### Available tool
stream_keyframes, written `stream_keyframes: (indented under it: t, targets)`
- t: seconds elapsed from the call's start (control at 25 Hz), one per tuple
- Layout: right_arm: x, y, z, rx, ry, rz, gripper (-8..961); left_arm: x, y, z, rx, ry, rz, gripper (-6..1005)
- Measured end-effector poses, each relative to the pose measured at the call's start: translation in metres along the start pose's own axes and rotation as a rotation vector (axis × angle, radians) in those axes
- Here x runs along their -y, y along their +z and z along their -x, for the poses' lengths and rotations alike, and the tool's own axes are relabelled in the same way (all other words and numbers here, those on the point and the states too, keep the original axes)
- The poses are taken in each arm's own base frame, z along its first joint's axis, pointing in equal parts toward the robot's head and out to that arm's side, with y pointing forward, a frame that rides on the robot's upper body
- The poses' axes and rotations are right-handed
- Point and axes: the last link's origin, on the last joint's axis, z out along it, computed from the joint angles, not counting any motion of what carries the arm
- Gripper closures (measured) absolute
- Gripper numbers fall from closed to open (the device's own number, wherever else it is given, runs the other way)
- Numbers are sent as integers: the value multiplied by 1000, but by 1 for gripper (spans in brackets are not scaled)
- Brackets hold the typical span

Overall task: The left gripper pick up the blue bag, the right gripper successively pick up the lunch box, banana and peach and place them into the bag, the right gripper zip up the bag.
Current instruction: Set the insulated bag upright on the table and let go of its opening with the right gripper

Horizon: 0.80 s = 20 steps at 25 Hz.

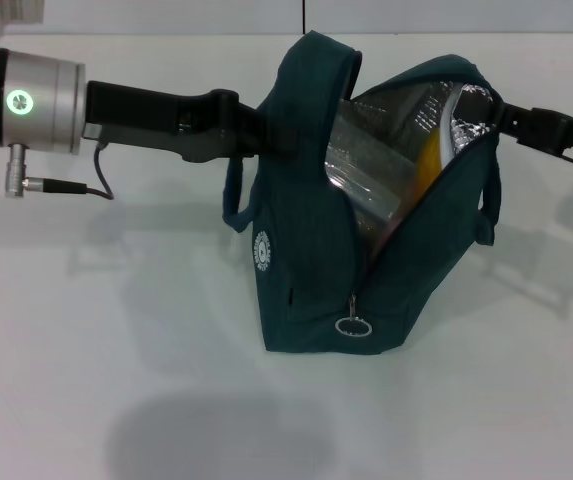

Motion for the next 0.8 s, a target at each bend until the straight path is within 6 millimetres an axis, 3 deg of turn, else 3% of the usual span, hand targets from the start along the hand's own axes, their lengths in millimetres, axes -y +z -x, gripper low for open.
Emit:
stream_keyframes:
  t: [0.4, 0.64, 0.8]
  targets:
    - [-1, 3, 0, -23, -47, 5, 920, 5, 1, 2, 2, 2, -20, 956]
    - [-2, 1, -2, -19, -62, 11, 739, 11, -6, 8, -9, 7, -30, 956]
    - [-2, -4, -3, -4, -60, 7, 486, 13, -8, 12, -13, 13, -30, 956]
